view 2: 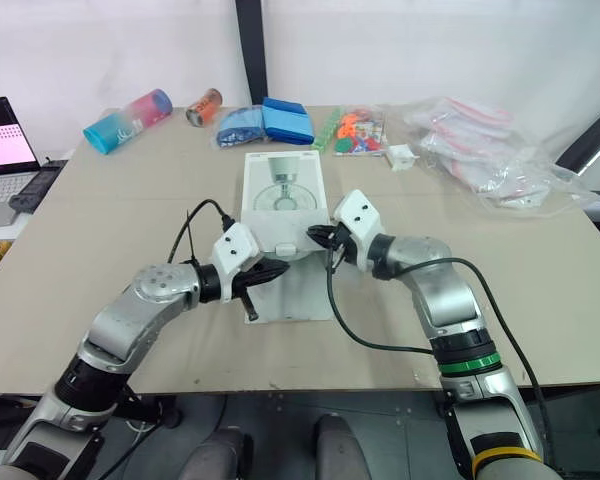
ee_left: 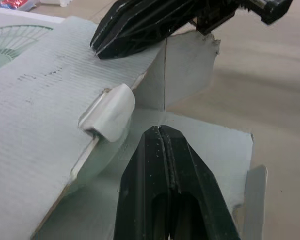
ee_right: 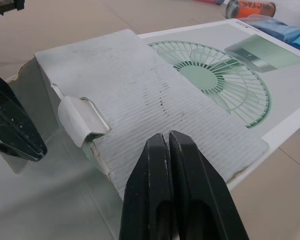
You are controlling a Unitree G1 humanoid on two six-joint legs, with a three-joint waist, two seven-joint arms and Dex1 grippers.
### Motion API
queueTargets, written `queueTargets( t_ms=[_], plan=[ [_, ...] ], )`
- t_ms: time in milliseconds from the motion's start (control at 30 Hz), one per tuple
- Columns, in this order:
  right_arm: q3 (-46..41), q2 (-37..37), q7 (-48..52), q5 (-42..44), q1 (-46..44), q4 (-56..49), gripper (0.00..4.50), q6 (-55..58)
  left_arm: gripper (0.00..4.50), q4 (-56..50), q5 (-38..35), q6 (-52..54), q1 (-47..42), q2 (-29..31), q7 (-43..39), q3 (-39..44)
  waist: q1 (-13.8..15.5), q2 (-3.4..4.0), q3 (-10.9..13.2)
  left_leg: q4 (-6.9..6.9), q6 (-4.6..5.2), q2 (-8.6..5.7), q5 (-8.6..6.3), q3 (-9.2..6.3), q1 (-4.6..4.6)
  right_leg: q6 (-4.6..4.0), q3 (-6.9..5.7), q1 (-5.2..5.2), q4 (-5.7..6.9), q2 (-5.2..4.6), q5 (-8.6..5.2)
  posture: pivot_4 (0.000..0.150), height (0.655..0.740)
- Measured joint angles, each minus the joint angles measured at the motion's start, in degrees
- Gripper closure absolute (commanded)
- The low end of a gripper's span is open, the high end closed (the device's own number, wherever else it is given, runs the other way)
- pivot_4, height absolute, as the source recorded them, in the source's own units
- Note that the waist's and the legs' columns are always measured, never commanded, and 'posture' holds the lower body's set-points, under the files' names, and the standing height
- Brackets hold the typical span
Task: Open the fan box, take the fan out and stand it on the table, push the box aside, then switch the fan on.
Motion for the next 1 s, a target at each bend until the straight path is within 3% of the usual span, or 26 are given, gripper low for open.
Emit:
queueTargets(
  t_ms=[200,467,1000],
  plan=[
    [-0.1,0.0,0.0,0.0,0.3,-0.2,4.38,0.0,4.5,-4.4,-0.6,6.2,3.0,6.8,-1.3,0.6,0.0,0.0,0.0,0.0,0.01,0.0,0.0,-0.01,-0.01,0.01,0.01,0.0,0.0,0.01,-0.01,0.15,0.74],
    [-0.1,0.0,0.1,0.0,0.4,-0.2,4.38,-0.4,4.5,-3.2,-0.6,6.4,4.1,8.9,1.1,6.2,0.0,0.0,0.0,0.0,0.01,0.0,0.0,-0.01,-0.01,0.01,0.01,0.0,-0.01,0.0,-0.01,0.15,0.74],
    [-0.2,-0.2,0.0,-0.2,0.6,-0.4,4.38,-0.4,4.5,8.6,0.3,0.0,1.3,-3.7,13.0,12.9,0.1,-0.01,0.0,0.01,-0.01,-0.01,0.0,-0.01,-0.01,0.0,0.0,0.0,-0.01,-0.02,0.0,0.15,0.74]
  ],
)
